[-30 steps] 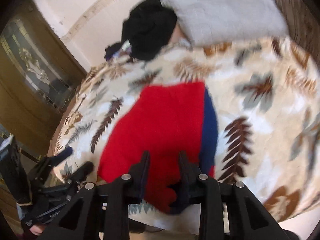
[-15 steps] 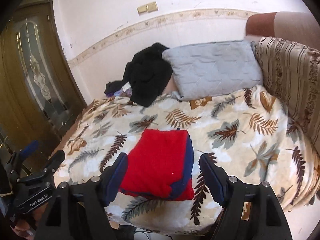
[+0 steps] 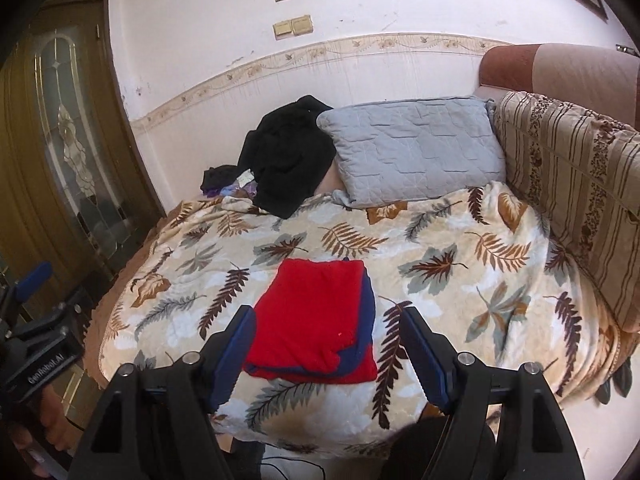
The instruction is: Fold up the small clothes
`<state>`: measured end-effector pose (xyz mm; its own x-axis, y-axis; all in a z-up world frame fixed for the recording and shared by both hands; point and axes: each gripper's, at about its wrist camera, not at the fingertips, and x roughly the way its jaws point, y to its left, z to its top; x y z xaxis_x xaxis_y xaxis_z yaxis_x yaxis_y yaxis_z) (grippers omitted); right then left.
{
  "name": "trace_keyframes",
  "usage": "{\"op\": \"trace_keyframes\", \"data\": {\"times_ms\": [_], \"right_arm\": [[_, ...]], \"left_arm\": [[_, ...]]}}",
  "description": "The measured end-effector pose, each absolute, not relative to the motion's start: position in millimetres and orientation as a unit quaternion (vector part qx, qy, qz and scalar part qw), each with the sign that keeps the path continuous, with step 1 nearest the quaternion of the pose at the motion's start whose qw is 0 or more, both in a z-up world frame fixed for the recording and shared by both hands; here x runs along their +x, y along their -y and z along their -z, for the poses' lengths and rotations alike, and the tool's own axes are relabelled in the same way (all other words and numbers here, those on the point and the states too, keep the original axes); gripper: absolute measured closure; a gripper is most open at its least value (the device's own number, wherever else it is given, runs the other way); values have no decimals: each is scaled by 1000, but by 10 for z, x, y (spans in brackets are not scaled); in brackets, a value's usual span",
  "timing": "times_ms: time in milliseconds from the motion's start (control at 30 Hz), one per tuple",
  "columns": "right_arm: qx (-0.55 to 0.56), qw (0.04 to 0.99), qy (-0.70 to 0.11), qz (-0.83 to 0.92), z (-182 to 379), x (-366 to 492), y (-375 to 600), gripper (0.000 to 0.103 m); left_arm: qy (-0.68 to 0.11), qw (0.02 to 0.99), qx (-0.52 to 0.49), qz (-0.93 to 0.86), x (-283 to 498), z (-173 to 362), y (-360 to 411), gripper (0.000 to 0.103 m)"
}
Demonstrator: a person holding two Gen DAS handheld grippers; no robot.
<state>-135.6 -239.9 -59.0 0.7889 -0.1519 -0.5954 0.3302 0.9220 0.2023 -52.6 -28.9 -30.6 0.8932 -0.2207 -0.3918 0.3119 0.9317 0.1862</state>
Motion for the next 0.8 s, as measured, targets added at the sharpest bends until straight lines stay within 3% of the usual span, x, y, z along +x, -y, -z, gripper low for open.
{"op": "trace_keyframes", "data": {"times_ms": [800], "right_arm": [[137,938,-292,127,390,-1380,2023,26]], "left_arm": [[-172,971,101,131,-631,109,57,3]]}}
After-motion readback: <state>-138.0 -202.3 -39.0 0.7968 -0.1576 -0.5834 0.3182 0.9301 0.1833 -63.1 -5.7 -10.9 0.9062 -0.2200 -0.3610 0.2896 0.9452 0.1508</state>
